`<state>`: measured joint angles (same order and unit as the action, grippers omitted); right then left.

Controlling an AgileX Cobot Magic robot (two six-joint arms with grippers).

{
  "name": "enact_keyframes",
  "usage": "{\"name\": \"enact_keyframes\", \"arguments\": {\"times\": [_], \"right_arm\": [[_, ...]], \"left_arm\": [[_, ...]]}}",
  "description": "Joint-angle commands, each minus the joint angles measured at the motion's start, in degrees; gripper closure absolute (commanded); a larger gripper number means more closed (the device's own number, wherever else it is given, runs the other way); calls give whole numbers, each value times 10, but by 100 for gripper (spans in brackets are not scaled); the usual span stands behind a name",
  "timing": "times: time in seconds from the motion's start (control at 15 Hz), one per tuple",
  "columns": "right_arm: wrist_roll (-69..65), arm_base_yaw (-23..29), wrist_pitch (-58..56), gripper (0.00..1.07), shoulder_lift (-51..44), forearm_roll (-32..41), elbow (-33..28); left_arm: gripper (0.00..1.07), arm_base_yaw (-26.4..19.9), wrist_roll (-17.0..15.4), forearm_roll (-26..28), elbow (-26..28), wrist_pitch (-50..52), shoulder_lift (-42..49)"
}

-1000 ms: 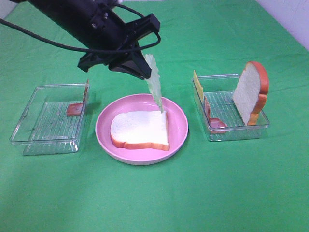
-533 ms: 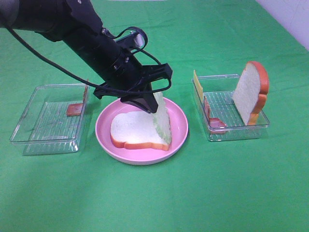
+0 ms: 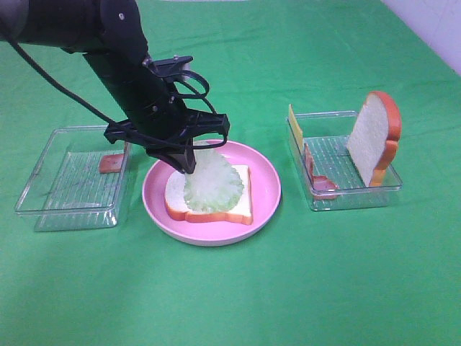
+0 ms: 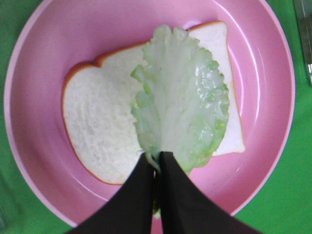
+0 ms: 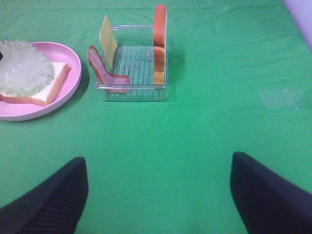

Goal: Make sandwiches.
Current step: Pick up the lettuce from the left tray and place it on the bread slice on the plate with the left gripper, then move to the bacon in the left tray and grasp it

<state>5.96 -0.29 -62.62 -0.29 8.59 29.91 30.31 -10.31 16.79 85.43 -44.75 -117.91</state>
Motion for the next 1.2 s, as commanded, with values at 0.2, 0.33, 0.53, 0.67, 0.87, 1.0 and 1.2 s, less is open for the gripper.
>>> {"name": "enact_keyframes", "arguments": {"times": [0.2, 0.33, 0.53, 0.67, 0.87, 1.0, 1.2], "right_arm": [[1, -3, 5, 31, -5, 1, -2], [1, -3, 5, 31, -5, 1, -2], [1, -3, 5, 31, -5, 1, -2], [1, -3, 5, 31, -5, 1, -2], [1, -3, 5, 31, -5, 1, -2], [1, -3, 5, 31, -5, 1, -2], [1, -3, 5, 31, -5, 1, -2]], "left_arm": [[9, 1, -10, 0, 2, -6, 1], [8, 1, 11, -2, 2, -11, 1], [14, 1, 20, -3, 5, -16, 2], [25, 0, 18, -6, 32, -42, 2], [33, -10, 2, -22, 120, -123, 2], [33, -17, -51, -85, 171, -168, 2], [33, -38, -97, -149, 199, -205, 2]]}}
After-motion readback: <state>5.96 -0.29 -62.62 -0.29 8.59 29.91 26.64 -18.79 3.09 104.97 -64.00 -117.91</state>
